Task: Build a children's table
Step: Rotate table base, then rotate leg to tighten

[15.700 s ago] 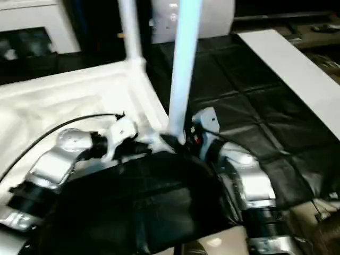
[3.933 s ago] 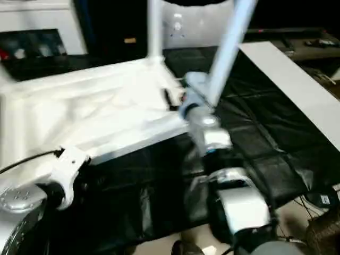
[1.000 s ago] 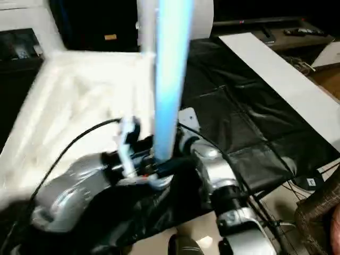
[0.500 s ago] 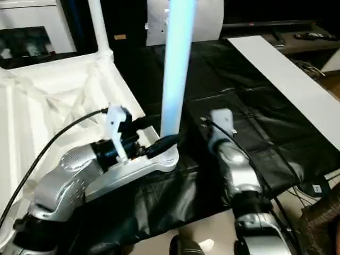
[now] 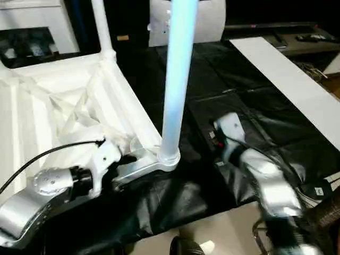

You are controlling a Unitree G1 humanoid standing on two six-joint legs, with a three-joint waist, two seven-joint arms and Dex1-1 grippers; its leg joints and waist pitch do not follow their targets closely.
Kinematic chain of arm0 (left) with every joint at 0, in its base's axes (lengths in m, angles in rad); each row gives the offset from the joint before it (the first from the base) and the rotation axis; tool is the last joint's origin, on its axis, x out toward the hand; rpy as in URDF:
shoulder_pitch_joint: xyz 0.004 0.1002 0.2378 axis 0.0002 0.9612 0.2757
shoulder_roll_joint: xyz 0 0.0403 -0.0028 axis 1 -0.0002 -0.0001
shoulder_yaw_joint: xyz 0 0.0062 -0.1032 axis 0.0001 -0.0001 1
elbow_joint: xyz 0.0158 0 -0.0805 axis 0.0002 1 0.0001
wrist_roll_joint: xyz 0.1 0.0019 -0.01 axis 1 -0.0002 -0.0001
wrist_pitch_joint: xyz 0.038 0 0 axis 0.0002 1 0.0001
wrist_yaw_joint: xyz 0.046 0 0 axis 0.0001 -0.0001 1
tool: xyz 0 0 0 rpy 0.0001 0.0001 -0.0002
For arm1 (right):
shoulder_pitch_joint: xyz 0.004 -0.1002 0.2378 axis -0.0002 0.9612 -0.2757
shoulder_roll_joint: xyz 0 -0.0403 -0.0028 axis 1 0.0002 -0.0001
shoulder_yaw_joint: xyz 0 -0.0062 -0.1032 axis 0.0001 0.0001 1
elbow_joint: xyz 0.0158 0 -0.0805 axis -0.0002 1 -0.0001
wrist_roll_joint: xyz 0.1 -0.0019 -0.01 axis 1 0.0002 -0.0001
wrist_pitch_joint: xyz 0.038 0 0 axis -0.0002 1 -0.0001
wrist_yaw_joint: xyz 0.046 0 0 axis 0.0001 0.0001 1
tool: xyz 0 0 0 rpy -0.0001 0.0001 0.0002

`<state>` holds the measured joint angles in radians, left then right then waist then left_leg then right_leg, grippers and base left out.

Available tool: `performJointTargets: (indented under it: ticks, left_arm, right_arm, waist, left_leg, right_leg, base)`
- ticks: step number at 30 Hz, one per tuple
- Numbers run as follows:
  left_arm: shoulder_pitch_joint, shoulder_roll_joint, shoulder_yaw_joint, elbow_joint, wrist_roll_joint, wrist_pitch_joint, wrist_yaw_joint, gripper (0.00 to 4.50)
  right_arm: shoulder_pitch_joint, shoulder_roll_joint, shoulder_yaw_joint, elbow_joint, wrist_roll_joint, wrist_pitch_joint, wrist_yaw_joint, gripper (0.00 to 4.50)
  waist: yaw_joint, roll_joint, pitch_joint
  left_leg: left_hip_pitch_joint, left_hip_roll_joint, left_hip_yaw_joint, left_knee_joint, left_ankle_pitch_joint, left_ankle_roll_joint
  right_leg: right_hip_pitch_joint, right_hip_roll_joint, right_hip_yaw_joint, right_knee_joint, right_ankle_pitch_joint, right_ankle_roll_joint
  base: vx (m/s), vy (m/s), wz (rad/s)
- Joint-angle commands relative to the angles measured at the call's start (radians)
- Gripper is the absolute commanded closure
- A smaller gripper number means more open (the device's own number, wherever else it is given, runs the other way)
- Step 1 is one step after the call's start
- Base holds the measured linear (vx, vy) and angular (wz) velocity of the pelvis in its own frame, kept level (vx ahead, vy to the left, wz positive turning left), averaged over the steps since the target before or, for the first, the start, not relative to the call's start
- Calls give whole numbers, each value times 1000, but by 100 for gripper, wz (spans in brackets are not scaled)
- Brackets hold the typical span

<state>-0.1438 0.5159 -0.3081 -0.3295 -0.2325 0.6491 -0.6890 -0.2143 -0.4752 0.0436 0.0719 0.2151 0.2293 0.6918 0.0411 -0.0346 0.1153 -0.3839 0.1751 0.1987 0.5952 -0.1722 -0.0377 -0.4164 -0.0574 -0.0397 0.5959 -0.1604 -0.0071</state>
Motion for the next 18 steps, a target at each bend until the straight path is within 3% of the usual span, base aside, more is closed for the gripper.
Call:
performJointTargets:
  ticks: [1, 3, 4, 6, 11, 18]
  left_arm:
    - [-1, -6, -7, -29, 12, 44, 39, 79]
    - [-5, -19, -6, -32, 23, 60, 60, 110]
    - [-7, -33, -4, -37, 26, 74, 74, 110]
    - [-8, -52, 0, -40, 25, 86, 91, 134]
    - [-9, -57, -4, -60, 4, 117, 89, 168]
    - [-27, -33, -24, -89, 17, 178, 91, 225]
  right_arm:
    - [25, -26, 0, -68, 28, 29, 52, 0]
    - [48, -46, 6, -115, 46, 45, 84, 0]
    - [72, -63, 16, -170, 59, 67, 102, 0]
    - [96, -77, 26, -221, 72, 91, 110, 0]
    - [119, -83, 31, -265, 70, 125, 101, 0]
    - [121, -94, 34, -288, 61, 157, 98, 0]
  waist:
    - [2, 2, -55]
    - [0, 1, -56]
    - [1, 8, -55]
    - [-1, 2, -53]
    - [-5, 0, -51]
    - [-5, 2, -51]
  left_leg:
    - [25, 54, -31, -80, -305, 15]
    - [24, 52, -32, -78, -310, 19]
    - [24, 52, -34, -79, -312, 18]
    - [22, 50, -34, -79, -314, 22]
    - [23, 49, -39, -78, -331, 20]
    - [23, 49, -40, -79, -335, 17]
  right_leg:
    - [35, -70, 47, -86, -437, -128]
    - [35, -70, 45, -90, -466, -122]
    - [34, -73, 46, -91, -474, -121]
    - [34, -70, 45, -96, -497, -105]
    - [27, -72, 42, -104, -556, -89]
    - [26, -72, 41, -105, -544, -87]
  base:
    - [0, 0, 0]
    - [0, 0, 0]
    - [0, 0, 0]
    - [0, 0, 0]
    - [0, 0, 0]
    - [0, 0, 0]
